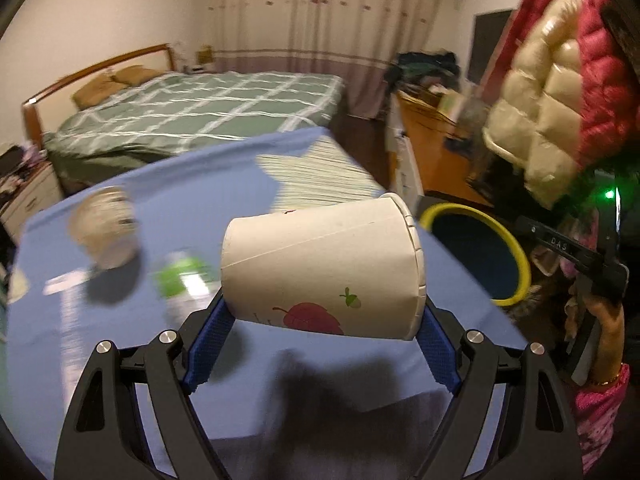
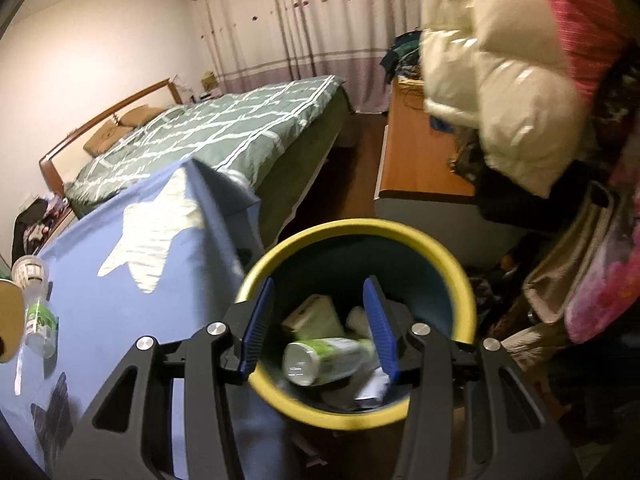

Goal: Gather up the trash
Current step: 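Carry the paper cup over the bin and open the left gripper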

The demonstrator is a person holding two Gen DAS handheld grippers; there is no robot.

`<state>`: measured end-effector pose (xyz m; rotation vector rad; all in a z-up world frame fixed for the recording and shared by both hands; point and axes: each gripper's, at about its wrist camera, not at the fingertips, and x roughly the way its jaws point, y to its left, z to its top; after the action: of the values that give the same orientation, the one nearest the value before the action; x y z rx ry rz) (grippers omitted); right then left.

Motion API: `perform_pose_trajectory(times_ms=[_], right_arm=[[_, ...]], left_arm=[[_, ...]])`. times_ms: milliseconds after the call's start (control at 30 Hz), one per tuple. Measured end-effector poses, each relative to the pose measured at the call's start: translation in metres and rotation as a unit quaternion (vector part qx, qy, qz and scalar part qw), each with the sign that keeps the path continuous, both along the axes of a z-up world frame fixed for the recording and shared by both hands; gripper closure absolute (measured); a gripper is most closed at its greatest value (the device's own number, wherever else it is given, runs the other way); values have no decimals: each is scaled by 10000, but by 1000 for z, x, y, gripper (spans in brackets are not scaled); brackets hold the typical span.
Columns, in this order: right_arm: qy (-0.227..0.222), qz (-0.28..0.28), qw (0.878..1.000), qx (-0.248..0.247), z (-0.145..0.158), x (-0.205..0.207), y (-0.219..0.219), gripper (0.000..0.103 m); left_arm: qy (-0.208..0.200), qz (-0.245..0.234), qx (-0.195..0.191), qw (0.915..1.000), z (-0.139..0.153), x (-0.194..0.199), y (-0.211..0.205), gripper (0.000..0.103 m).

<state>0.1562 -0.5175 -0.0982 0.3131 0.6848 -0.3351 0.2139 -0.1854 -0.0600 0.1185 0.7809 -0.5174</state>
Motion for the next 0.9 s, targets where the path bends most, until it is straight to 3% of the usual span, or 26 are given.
perform_pose_trajectory(times_ms=[567,733,800,900], right_arm=[[-103,-533,9981,284,-11,-53,-79,58],[-19,-683,9972,304,-18,-60,-91,58],[0,-701,9971,306,-20,-60,-94,58],[2,-704,9971,283,-20,-59,-95,58]], left_arm=[[306,-1274,491,9902,-40,18,-231,20],[410,-1435,616,9869,-52,30,-273,18],[442,-1433,663,9865,-56,34,-280,11],[420,-1386,654,9873,-56,36,-283,11]])
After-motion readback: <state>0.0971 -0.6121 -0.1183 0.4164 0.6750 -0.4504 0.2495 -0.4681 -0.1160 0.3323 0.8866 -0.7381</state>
